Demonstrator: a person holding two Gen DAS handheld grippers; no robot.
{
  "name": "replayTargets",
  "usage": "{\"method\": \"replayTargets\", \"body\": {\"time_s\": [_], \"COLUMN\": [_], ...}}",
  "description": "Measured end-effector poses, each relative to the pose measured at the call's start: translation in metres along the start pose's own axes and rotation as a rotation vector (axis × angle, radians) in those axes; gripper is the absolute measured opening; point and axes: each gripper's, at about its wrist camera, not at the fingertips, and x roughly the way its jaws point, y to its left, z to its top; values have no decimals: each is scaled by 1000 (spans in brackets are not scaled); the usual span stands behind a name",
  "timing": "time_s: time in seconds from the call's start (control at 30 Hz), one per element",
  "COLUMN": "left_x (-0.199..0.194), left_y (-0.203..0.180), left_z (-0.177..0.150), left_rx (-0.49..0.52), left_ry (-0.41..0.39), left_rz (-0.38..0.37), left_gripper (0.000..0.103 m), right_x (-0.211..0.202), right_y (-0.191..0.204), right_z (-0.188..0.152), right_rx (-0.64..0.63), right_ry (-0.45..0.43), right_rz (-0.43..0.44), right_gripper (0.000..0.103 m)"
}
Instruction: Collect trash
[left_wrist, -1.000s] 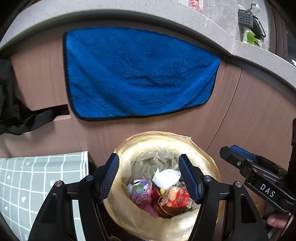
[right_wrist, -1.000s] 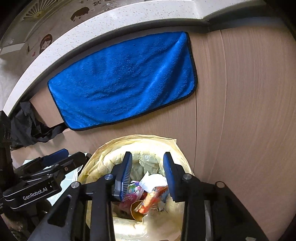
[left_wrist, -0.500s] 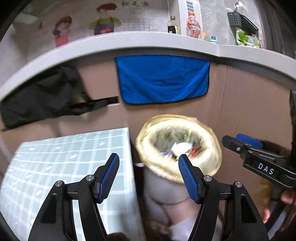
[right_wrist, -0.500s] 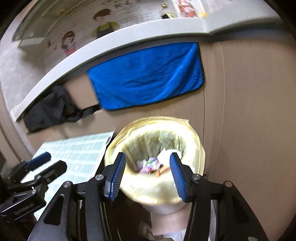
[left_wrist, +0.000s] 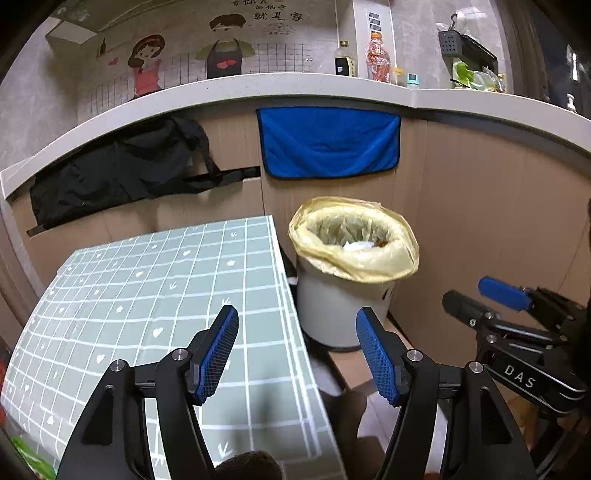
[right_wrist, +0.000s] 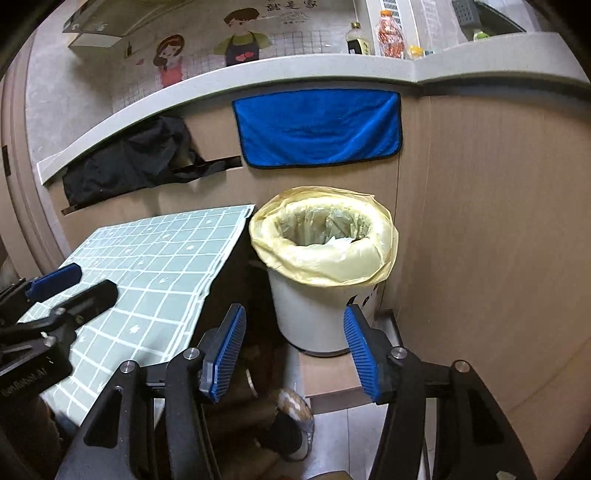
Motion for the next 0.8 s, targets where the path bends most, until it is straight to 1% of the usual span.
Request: {"method": "replayTargets", "body": {"time_s": [0.1,0.17,0.23,0.4,0.63,0.8], "left_x": [-5,-5,-4,-7,-7,-13], "left_y": [8,14,18,28,37,41], "left_z": [-8,-13,-14,-15,-16,-14], "left_rx": [-15,-29,-40,-66,-97,-105], "left_ry": [24,50,61,47,47,22], "left_rz": [2,4,11,22,31,46], "left_gripper": [67,67,67,67,67,67], "right_x": [-17,-23,-27,-28,-24,-24], "right_y": [15,23,27,27,31,33], "right_z": [-4,-7,-10,-11,-8,-8], "right_rx": [-34,-56,-61,-39,-48,-53], "right_ry": [-54,-73,-77,-60,-49,-52], "right_rz": [-43,-78,-91,-91,-94,-93], "right_gripper": [53,53,52,53,52,52]}}
